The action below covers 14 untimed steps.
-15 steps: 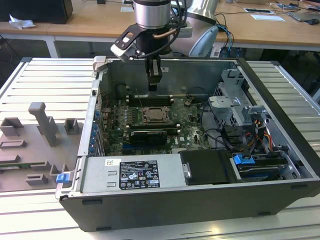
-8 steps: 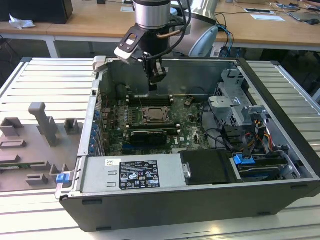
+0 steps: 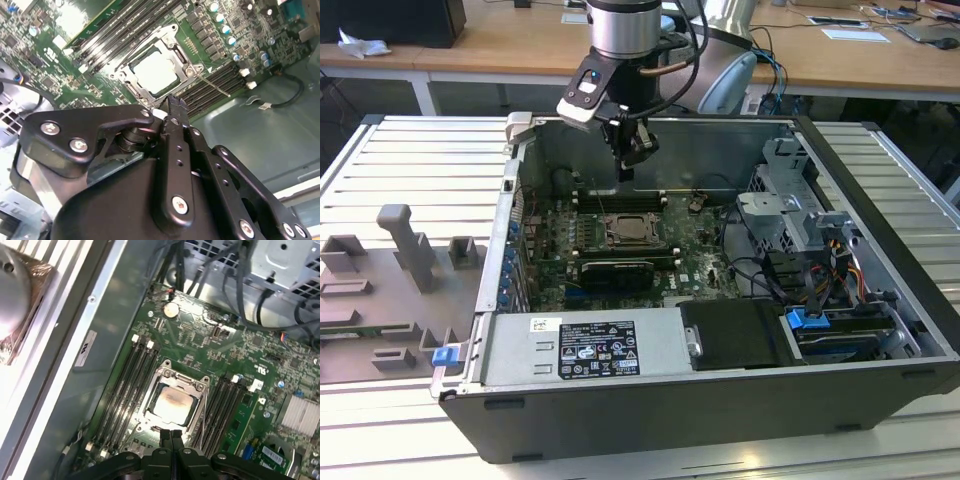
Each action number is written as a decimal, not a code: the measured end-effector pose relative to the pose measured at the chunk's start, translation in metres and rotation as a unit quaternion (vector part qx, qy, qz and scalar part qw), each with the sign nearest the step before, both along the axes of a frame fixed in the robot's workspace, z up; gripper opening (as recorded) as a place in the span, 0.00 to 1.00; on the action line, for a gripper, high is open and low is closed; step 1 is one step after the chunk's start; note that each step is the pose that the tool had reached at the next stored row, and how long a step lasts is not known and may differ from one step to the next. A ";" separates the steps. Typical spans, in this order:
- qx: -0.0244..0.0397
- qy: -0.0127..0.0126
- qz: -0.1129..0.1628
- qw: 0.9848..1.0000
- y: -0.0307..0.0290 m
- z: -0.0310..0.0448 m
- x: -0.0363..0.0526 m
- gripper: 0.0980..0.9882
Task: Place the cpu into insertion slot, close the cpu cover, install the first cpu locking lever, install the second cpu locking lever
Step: 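Install the first cpu locking lever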
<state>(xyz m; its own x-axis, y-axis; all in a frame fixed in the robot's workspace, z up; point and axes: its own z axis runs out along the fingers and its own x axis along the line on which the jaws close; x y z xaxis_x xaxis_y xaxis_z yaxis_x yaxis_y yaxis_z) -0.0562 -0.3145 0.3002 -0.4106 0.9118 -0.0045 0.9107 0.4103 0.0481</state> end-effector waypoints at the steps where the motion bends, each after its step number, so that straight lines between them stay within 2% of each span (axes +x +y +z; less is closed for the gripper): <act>1: 0.000 0.000 0.005 1.000 0.0000 0.0000 0.0000 0.01; 7: 0.000 0.000 0.041 0.999 0.0000 0.0000 0.0000 0.01; 14: 0.000 0.000 0.086 0.996 0.0000 0.0000 0.0000 0.01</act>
<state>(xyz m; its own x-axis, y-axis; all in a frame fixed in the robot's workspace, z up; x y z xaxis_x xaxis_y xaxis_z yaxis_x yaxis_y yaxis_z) -0.0562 -0.3145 0.3002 -0.5615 0.8275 -0.0044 0.8264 0.5610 0.0481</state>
